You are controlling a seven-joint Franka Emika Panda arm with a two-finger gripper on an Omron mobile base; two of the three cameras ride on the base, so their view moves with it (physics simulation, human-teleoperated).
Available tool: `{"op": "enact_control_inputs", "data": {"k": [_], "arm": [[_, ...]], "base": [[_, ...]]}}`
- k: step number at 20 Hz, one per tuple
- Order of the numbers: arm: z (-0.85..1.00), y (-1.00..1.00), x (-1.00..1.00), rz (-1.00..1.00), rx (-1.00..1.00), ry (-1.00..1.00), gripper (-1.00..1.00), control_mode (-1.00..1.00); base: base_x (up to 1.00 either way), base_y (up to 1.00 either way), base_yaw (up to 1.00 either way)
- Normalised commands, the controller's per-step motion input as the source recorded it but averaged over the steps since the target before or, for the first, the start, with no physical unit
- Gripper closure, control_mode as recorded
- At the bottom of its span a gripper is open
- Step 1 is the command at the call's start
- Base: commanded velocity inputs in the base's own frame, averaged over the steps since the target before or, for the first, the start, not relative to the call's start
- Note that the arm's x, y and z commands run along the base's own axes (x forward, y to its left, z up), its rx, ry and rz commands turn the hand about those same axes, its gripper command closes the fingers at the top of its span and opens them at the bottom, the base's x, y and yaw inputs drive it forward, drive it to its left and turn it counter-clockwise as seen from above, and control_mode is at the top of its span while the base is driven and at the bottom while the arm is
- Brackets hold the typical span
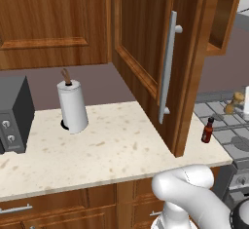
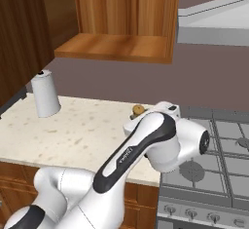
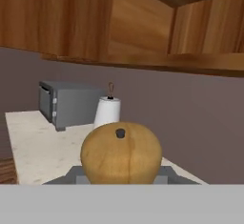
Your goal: Take 2 condiments from the cabinet and move them on the counter near the stove.Make sure the condiments are lined up with each other, next to each other.
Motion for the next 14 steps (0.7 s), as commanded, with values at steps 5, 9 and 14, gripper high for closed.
{"op": "enact_control_inputs", "data": {"k": [5,9,14], "arm": [[-0.53,-0.24,0.00,0.01,0.00,0.00,1.00,-1.00],[-0.43,-0.37,0.00,0.00,0.00,0.00,1.00,-1.00],[-0.33,-0.18,0.00,0.00,0.00,0.00,1.00,-1.00]], "base": [[0.00,0.00,0.00],[0.00,0.00,0.00],[0.00,0.00,0.00]]}}
